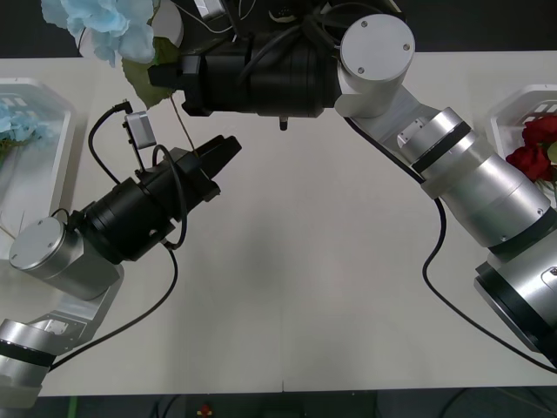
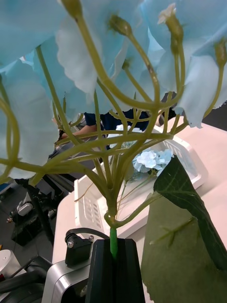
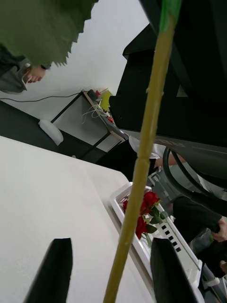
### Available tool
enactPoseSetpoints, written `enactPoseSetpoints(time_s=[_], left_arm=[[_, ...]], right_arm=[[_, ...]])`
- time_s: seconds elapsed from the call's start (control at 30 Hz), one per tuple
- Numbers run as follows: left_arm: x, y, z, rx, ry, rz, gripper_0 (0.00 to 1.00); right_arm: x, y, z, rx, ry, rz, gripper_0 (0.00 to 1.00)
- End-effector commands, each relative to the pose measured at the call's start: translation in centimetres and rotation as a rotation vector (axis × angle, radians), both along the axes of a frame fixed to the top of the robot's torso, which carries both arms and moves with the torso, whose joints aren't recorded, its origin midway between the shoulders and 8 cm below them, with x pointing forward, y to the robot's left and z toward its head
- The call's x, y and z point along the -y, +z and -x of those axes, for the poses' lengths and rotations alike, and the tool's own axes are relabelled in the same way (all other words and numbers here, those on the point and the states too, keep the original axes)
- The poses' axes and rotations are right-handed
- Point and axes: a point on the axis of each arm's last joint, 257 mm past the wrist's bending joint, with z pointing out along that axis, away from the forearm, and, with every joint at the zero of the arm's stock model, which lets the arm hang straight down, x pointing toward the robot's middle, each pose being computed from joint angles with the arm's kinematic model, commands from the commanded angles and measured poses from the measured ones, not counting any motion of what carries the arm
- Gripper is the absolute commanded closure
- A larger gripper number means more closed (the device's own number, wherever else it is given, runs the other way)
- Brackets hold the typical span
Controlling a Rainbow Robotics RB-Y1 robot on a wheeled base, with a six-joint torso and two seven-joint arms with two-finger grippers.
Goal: Put the red flowers into the right box and the blue flowers into the left box
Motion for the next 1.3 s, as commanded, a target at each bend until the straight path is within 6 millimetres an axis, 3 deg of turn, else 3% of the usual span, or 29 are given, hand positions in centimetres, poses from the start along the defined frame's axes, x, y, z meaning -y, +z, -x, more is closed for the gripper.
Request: enactPoseSetpoints(time_s=[0.03,0.33,0.37,0.43,0.47,0.57,0.63,0.87,0.93,1.1,1.3], left_arm=[[1.0,1.8,-0.2,0.046,0.000,0.009,1.00],[0.5,1.9,-0.5,0.043,0.015,0.019,1.00],[0.3,1.9,-0.6,0.042,0.018,0.019,1.00],[0.1,2.0,-0.7,0.045,0.022,0.020,1.00],[0.0,2.1,-0.7,0.047,0.023,0.018,1.00],[-0.7,2.2,-0.9,0.049,0.032,0.015,1.00],[-1.5,2.4,-1.1,0.056,0.044,0.006,1.00],[-6.0,2.7,-2.0,0.111,0.087,-0.124,1.00],[-8.3,2.0,-2.0,0.100,0.076,-0.181,1.00],[-13.6,1.4,-2.2,0.025,0.026,-0.229,1.00],[-20.9,0.9,-3.3,-0.109,0.075,-0.288,1.00]], right_arm=[[-1.9,1.9,2.2,0.046,0.047,-0.039,1.00],[-1.7,2.0,1.8,0.053,0.033,-0.043,1.00],[-1.7,2.0,1.8,0.051,0.032,-0.044,0.91],[-1.5,2.0,1.7,0.047,0.029,-0.041,0.54],[-1.4,1.9,1.5,0.045,0.025,-0.039,0.43],[-0.7,1.8,1.0,0.046,0.013,-0.031,0.21],[0.0,1.5,0.6,0.052,0.005,-0.017,0.14],[4.1,0.5,-0.7,0.108,-0.011,0.082,0.08],[5.9,-0.1,-0.9,0.128,-0.010,0.132,0.08],[10.8,-1.7,-1.7,0.166,-0.017,0.264,0.08],[18.5,-4.0,-2.2,0.260,0.002,0.474,0.08]])
